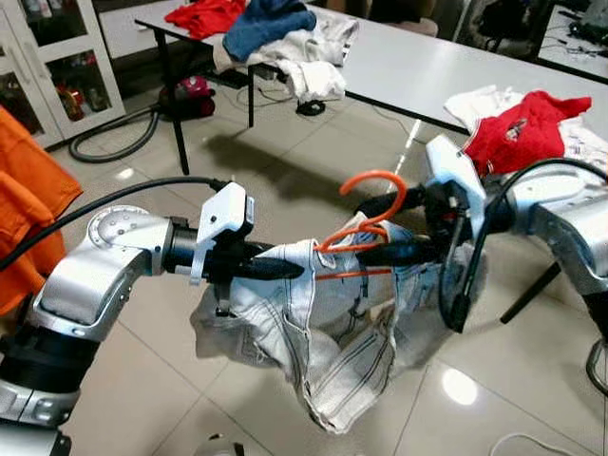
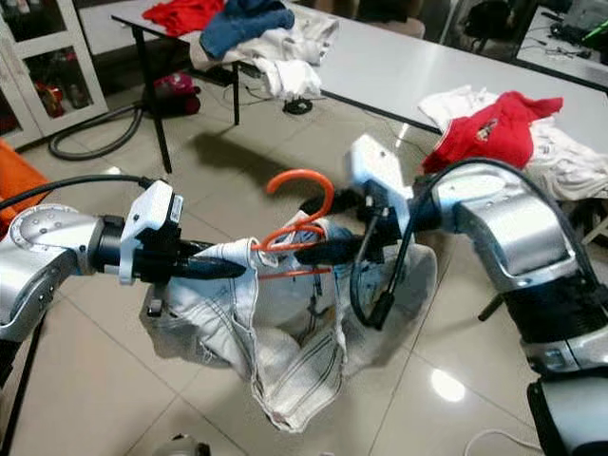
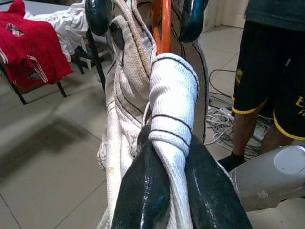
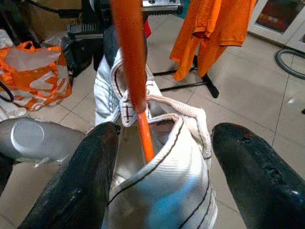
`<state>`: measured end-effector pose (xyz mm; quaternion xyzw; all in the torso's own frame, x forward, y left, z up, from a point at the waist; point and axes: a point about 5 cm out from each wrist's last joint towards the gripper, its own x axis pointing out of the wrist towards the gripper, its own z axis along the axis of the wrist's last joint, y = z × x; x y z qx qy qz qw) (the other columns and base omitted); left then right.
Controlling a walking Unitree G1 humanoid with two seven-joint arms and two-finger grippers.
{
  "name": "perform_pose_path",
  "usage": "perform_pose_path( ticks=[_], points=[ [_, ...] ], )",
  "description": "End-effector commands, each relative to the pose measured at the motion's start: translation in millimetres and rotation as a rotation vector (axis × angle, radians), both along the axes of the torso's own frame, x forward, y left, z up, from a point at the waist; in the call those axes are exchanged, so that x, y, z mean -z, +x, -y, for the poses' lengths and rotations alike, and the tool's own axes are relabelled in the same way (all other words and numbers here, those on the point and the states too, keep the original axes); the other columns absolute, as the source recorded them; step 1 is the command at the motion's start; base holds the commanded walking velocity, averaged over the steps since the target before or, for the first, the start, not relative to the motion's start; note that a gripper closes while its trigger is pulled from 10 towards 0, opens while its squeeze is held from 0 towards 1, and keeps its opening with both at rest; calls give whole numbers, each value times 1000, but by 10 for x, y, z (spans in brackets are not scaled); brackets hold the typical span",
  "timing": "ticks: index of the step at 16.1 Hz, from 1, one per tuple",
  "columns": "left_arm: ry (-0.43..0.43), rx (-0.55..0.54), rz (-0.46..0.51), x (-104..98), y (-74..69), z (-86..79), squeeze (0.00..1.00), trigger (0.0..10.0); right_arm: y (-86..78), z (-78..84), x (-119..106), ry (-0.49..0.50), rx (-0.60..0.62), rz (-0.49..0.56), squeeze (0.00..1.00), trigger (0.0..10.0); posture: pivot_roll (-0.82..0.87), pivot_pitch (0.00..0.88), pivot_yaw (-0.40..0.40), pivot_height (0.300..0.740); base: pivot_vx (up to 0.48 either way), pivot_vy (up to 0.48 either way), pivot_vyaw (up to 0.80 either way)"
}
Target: Hang hanger
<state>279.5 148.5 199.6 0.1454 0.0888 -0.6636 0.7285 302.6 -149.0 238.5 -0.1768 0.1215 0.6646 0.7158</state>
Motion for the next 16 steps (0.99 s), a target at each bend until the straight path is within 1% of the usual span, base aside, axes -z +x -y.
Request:
perform_pose_path(
  ticks=[1,2,5,9,16],
  points=[
    [-24,40,62,-152,-15,68,0,10000,28,23,-48,-26,14,32,0,8118,-140,0,-95,740,0,0,0],
    [-24,41,62,-157,-15,68,0,10000,40,24,-32,-53,13,32,0,0,-138,0,-96,740,0,0,0],
    [-19,40,69,-171,7,60,0,10000,38,53,-9,-112,-11,5,0,0,-141,0,-97,740,0,0,0],
    [-23,24,80,-188,33,53,0,10000,37,86,-18,-145,-41,-25,0,0,-143,0,-99,740,0,0,0],
    [-25,6,101,-218,74,39,0,10000,64,77,-39,-141,-59,-39,0,0,-142,0,-92,740,0,0,0]
  ],
)
